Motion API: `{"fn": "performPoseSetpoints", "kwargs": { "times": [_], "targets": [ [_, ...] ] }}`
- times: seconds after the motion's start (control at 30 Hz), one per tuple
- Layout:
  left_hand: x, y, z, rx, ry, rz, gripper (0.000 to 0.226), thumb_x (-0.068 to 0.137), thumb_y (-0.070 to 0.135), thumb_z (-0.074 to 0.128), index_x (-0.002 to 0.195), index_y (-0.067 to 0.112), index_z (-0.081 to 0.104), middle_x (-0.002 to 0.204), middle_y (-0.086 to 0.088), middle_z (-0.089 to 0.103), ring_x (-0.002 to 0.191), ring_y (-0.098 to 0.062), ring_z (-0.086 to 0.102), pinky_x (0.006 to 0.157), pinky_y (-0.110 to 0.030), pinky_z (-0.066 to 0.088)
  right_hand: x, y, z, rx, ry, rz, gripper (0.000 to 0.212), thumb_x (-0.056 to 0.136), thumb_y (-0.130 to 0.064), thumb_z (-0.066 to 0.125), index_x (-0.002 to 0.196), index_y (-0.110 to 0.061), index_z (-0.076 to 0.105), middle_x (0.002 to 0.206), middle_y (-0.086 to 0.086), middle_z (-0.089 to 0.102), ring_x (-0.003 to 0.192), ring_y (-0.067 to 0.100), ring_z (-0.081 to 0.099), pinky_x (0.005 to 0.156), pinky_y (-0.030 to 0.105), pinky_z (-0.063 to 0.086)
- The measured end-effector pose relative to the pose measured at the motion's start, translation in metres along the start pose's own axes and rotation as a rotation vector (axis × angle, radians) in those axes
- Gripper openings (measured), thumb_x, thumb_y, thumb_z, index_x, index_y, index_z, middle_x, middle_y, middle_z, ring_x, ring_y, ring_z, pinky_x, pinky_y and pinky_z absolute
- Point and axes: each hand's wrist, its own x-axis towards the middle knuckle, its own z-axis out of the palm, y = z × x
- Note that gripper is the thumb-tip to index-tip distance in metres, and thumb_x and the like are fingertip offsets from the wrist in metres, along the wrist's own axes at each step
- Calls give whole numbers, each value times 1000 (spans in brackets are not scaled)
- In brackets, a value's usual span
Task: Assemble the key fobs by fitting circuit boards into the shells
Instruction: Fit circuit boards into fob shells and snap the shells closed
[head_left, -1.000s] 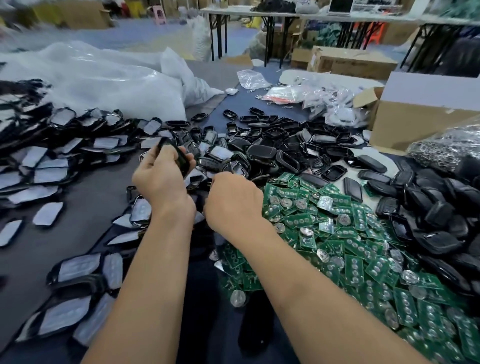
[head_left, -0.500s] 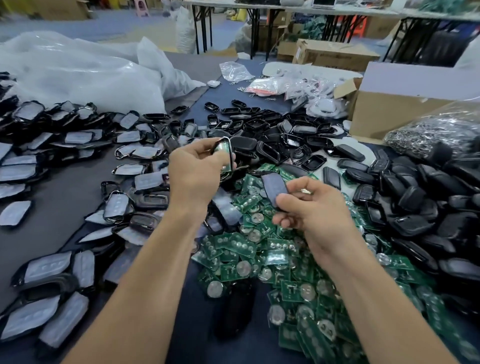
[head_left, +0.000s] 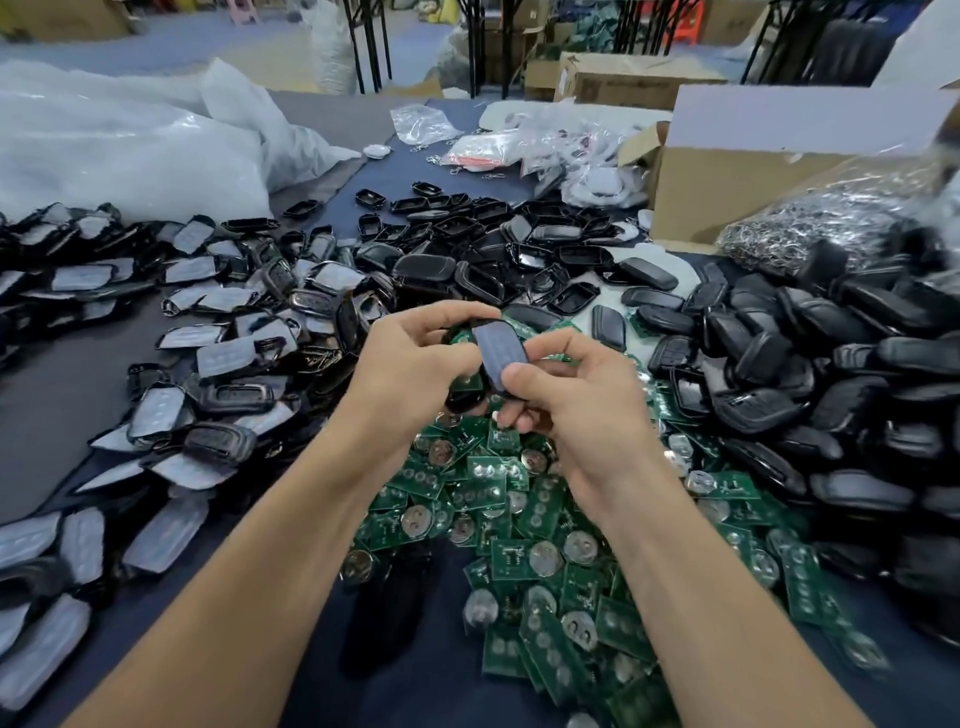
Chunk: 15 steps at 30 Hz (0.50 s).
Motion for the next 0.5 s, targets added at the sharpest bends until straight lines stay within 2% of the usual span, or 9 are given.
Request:
{"fn": "performPoseSetpoints", "kwargs": {
  "times": [0.1,0.2,0.3,0.4,0.5],
  "targets": [
    [0,1,-1,0,-29,-20,41,83,-8,58,99,21,82,91,-21,77,65,-25,66,56,-35,59,1,3,1,-42,18,-31,21,86,15,69,87,-5,62,66,13,68,47,22,58,44,24,47],
    [0,-2,-4,50,-83,-53,40,88,-8,53,102,16,81,90,-15,78,70,-19,69,58,-33,59,2,6,2,-70,41,-55,20,84,14,70,84,-5,63,64,13,69,44,22,58,43,24,45],
    [0,-1,-7,30,-115,-81,38,91,-7,49,103,12,80,84,-14,75,67,-19,67,56,-30,56,3,7,2,-59,61,-60,19,83,13,71,84,-5,64,63,13,70,45,22,59,43,24,46],
    [1,-1,-7,-23,-105,-90,28,100,6,50,102,5,78,78,-12,71,59,-18,61,47,-27,47,4,8,1,-67,90,-67,19,82,11,73,84,-5,65,66,12,71,45,22,60,44,25,47],
    [1,-4,-7,29,-81,-30,28,105,20,58,90,5,77,74,-5,69,51,-16,53,41,-23,38,3,8,1,-88,76,-68,17,83,11,73,85,-5,65,67,10,72,45,22,61,45,25,47]
  ]
}}
